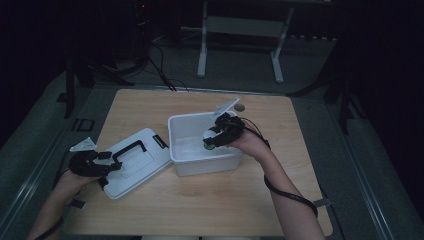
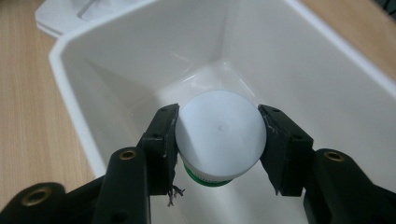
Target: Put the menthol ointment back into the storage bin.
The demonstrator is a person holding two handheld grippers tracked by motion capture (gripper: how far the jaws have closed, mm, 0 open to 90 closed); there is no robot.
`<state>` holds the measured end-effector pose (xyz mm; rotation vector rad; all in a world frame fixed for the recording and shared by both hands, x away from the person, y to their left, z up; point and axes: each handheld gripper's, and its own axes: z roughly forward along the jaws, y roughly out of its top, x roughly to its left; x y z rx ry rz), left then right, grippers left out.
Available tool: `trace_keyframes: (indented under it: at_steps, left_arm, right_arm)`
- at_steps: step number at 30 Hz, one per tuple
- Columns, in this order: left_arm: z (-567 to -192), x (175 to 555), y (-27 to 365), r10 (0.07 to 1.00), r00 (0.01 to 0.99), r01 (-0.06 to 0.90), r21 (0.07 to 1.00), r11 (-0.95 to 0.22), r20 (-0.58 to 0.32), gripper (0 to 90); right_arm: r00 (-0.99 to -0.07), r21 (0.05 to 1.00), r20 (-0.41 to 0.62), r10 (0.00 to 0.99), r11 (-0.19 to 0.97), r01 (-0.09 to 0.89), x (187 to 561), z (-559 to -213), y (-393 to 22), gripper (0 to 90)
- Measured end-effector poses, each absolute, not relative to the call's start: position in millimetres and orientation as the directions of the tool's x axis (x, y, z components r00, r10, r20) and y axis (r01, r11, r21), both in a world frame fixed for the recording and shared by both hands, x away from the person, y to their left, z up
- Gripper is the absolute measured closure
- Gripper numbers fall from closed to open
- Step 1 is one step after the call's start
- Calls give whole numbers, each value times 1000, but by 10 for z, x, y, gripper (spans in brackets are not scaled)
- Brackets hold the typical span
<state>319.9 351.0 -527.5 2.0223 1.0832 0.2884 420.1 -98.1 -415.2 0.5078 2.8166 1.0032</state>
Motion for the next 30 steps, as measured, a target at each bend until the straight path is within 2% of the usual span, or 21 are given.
trace_keyframes:
  at_steps: [21, 25, 30]
  left_arm:
    - [-5322, 3179, 3530, 779, 605, 598, 739, -309, -164, 275]
    - [-5334, 3166, 3537, 780, 605, 599, 739, -310, -163, 275]
    - [-5328, 3158, 3570, 782, 602, 597, 741, -307, -162, 275]
  right_arm:
    - [-952, 509, 22, 306, 816, 274, 4402, -4524, -562, 506]
    - [-958, 469, 0, 287, 846, 254, 4442, -4596, -479, 506]
    - [-966, 453, 24, 258, 859, 240, 4473, -4676, -436, 505]
